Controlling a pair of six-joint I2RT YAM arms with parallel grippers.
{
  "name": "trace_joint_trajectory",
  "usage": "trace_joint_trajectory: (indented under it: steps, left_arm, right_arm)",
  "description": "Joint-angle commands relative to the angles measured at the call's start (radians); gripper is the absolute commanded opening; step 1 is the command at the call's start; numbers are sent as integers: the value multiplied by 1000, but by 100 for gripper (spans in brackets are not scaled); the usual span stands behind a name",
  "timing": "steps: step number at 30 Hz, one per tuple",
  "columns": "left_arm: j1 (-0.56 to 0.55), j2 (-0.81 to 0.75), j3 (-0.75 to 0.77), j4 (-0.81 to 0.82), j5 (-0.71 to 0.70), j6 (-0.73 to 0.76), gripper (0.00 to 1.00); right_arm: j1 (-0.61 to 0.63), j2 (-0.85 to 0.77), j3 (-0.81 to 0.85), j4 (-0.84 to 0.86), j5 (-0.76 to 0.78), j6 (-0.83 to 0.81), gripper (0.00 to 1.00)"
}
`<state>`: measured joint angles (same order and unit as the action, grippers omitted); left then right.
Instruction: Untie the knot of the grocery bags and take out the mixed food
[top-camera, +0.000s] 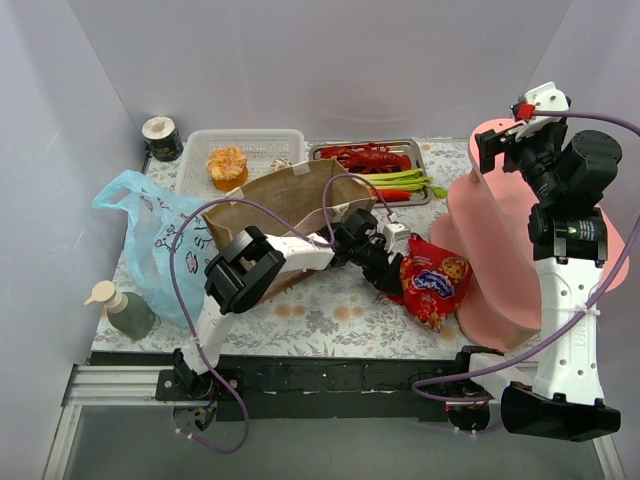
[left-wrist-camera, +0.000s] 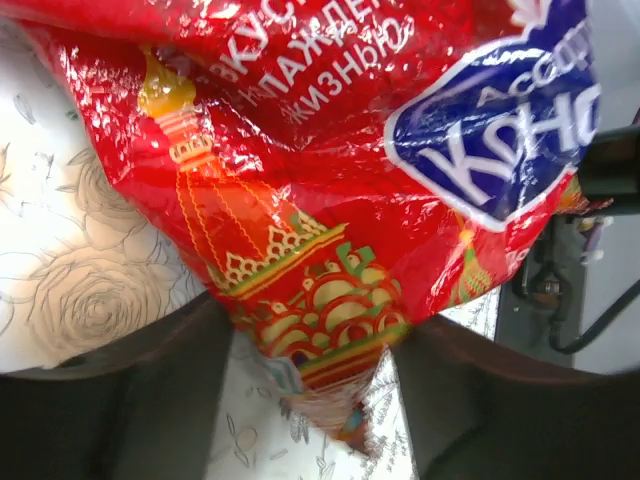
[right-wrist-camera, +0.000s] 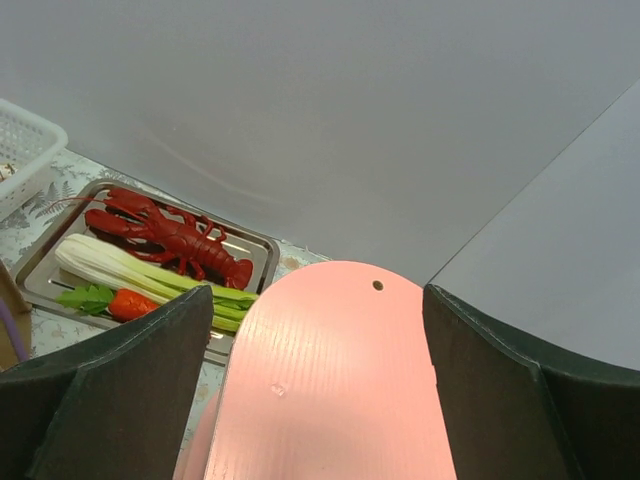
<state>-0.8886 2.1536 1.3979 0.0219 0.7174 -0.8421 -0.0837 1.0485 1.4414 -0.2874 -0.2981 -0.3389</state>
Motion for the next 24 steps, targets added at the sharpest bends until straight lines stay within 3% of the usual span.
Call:
trace_joint_trajectory:
  steps: [1, 2, 3, 4, 13, 24]
  left_arm:
    - [-19, 34, 26, 44, -27, -48, 45]
    - [-18, 34, 33, 46, -32, -46, 24]
    - [-15, 34, 36, 49, -44, -43, 9]
    - [-15, 29, 39, 70, -47, -51, 1]
    - [-13, -87, 29, 343, -90, -38, 0]
    - [-75, -87, 179, 463, -85, -81, 0]
  right_arm:
    - [-2, 21, 36, 24, -13, 21, 91]
    - [-4, 25, 40, 22, -12, 17, 91]
    - [-4, 27, 43, 14, -7, 15, 91]
    - [-4, 27, 45, 14, -6, 12, 91]
    - [-4, 7, 36, -12, 8, -23, 91]
    - [-4, 10, 36, -6, 7, -23, 91]
